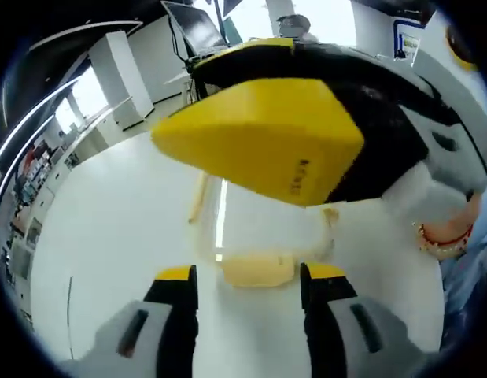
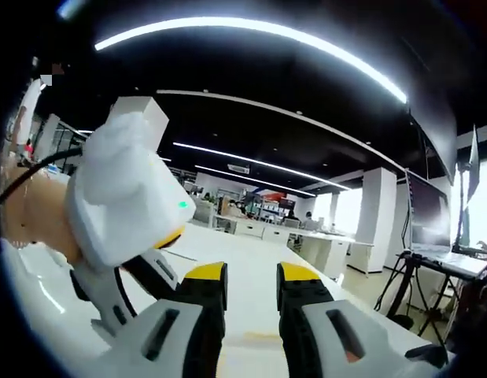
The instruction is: Snap each plastic latch of the storage box into its locked position after aligning the lid with the box until every specified latch is closed and the lid sits flush.
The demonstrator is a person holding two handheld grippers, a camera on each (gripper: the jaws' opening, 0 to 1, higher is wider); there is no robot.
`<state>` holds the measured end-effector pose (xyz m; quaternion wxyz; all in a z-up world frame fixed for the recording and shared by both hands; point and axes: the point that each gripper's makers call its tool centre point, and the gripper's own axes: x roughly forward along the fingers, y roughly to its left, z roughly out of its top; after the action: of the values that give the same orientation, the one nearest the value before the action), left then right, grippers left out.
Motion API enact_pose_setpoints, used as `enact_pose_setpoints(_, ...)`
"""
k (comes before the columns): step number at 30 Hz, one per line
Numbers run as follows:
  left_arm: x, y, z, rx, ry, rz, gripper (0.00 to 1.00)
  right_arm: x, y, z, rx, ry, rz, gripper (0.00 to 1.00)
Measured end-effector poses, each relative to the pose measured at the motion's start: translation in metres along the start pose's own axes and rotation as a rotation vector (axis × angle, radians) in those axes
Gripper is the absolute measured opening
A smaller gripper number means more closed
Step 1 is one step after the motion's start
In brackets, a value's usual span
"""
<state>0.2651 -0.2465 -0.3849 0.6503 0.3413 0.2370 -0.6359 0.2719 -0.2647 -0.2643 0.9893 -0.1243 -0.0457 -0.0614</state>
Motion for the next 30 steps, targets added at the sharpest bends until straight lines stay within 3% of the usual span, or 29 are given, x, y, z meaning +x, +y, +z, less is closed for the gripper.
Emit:
enact_pose_setpoints(8,0.011,-0.006,-0.012,0.002,0.054,-0.043,0.51,0.0,0.0,0.002,0.014,-0.002,-0.002,0.24)
enact_pose_setpoints(15,0.012,-0.01,-0.009,-0.02,0.043,-0.095,0.42,0.001,0.0,0.003,0.028,0.001,0.004,0.24)
enact_pose_setpoints(22,0.011,-0.009,-0.009,-0.04,0.047,-0.086,0.41,0.002,0.002,0.003,0.026,0.0,0.012,0.24)
enact_pose_setpoints(30,-0.005,-0.006,-0.029,-0.041,0.103,-0.083,0.41,0.006,0.005,0.002,0.018,0.006,0.032,0.24)
